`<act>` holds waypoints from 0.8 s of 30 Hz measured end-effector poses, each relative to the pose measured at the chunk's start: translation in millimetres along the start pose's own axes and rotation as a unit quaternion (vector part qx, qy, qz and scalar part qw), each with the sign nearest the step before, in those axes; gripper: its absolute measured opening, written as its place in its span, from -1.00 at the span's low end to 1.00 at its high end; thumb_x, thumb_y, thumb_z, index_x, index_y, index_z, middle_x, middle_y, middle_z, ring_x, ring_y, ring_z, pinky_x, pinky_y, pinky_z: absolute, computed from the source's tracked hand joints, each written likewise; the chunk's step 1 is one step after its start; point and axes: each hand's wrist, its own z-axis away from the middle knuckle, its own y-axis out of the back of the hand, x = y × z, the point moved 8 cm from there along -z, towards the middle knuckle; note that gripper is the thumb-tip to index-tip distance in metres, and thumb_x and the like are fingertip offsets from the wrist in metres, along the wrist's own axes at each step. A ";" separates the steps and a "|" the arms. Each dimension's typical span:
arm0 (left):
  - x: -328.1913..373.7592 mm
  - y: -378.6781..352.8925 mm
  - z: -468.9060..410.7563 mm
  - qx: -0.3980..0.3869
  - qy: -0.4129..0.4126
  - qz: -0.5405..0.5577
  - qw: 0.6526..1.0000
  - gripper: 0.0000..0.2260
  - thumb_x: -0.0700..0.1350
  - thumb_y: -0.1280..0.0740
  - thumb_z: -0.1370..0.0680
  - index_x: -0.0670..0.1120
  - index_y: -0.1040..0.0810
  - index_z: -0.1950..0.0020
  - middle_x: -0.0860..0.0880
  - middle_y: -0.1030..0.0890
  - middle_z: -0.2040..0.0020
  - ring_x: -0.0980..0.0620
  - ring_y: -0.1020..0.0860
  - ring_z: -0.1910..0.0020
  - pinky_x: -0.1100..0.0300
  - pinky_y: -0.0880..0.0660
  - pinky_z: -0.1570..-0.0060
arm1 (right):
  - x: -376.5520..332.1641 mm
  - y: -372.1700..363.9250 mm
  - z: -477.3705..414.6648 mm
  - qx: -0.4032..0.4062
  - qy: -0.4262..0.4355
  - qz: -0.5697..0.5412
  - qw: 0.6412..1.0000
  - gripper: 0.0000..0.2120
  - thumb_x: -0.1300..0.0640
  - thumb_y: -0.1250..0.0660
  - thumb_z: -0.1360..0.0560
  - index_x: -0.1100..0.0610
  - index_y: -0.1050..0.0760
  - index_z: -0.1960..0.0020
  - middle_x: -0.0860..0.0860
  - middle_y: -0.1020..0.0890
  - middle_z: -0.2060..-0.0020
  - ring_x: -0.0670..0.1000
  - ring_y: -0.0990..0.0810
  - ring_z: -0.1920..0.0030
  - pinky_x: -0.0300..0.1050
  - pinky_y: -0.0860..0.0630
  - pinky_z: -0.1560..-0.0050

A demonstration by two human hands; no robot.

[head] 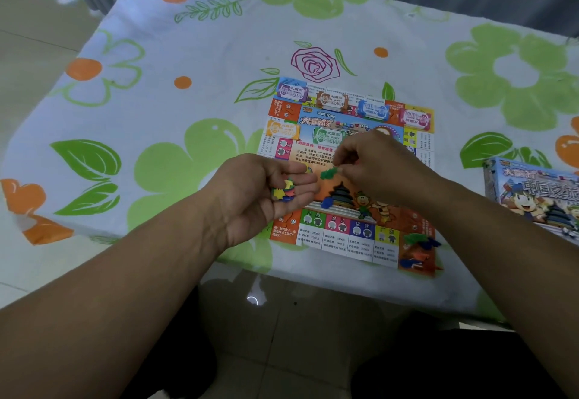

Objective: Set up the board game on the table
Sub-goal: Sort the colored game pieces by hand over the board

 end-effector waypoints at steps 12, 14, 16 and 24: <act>1.5 3.4 0.5 -0.011 -0.026 -0.007 1.000 -0.73 -0.49 -0.15 -0.57 -0.36 -0.55 -0.17 -0.32 -0.67 0.06 -0.21 -0.71 0.07 0.05 -0.69 0.14 | -42.7 -8.3 4.3 -0.033 0.107 -0.152 0.982 -0.87 0.13 -0.40 -0.55 -0.03 -0.66 -0.06 -0.10 -0.61 0.17 -0.23 -0.51 0.26 -0.12 -0.45 0.17; 2.1 4.3 1.3 -0.008 -0.029 -0.014 0.999 -0.77 -0.49 -0.18 -0.56 -0.34 -0.56 -0.11 -0.31 -0.68 0.06 -0.21 -0.72 0.09 0.06 -0.69 0.16 | -46.0 -9.0 5.2 -0.036 0.117 -0.152 0.981 -0.84 0.12 -0.41 -0.55 -0.07 -0.66 -0.08 -0.15 -0.57 0.15 -0.27 -0.49 0.22 -0.15 -0.42 0.14; 2.8 4.9 2.1 -0.009 -0.029 -0.019 0.999 -0.79 -0.49 -0.20 -0.55 -0.33 -0.57 -0.08 -0.31 -0.69 0.07 -0.21 -0.72 0.11 0.08 -0.69 0.19 | -52.8 -10.3 7.5 -0.049 0.131 -0.143 0.980 -0.80 0.15 -0.40 -0.56 -0.09 -0.65 -0.11 -0.20 -0.50 0.15 -0.26 -0.49 0.16 -0.16 -0.43 0.10; 0.3 10.6 0.7 -0.014 -0.017 -0.028 0.999 -0.82 -0.47 -0.22 -0.56 -0.33 -0.61 0.03 -0.30 -0.69 0.09 -0.21 -0.72 0.13 0.08 -0.69 0.17 | -60.2 -20.9 6.2 -0.072 0.122 -0.115 0.983 -0.88 0.18 -0.39 -0.56 -0.02 -0.62 -0.02 -0.20 -0.55 0.16 -0.28 -0.53 0.15 -0.26 -0.45 0.17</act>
